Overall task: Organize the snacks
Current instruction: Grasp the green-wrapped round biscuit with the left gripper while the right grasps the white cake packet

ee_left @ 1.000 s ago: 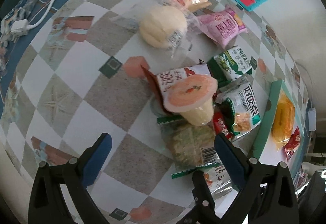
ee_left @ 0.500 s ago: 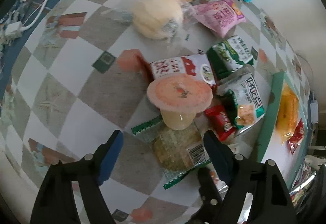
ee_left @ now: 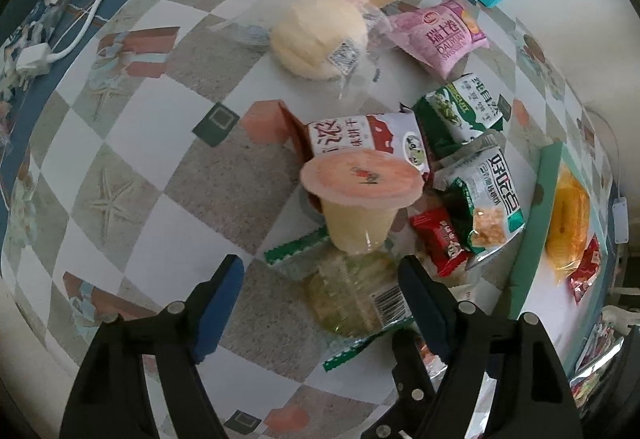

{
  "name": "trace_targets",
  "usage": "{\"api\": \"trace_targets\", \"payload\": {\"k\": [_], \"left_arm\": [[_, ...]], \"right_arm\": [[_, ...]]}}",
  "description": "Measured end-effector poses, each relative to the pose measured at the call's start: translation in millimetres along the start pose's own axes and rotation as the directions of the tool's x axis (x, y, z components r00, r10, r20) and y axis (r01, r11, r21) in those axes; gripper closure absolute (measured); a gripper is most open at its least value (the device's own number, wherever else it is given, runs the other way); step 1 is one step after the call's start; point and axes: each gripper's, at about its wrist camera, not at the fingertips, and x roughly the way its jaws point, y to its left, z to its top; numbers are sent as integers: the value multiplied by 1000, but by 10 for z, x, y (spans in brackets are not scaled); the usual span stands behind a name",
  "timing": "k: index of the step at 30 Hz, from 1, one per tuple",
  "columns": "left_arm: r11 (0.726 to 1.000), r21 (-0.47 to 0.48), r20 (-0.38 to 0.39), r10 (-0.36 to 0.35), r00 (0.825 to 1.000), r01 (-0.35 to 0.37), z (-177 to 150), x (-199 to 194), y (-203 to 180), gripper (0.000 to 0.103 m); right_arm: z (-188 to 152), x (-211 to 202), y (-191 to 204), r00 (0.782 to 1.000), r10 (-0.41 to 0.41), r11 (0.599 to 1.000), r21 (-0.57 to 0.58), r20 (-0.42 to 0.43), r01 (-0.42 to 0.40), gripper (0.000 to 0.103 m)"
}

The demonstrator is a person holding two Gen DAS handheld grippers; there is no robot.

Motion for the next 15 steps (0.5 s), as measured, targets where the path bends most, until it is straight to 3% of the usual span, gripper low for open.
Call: {"api": "trace_targets", "payload": {"k": [10, 12, 15], "left_arm": [[1000, 9, -22, 16, 1000, -16, -20, 180, -74, 23], [1000, 12, -20, 11, 1000, -11, -38, 150, -16, 41], [999, 32, -17, 21, 1000, -20, -51, 99, 0, 50]], "right_arm": [[8, 54, -28, 1000, 0, 1000, -13, -2, 0, 41], [13, 51, -52, 1000, -2, 1000, -9, 0, 2, 44], [24, 44, -80, 1000, -1, 1000, -2, 1, 1, 46]]}}
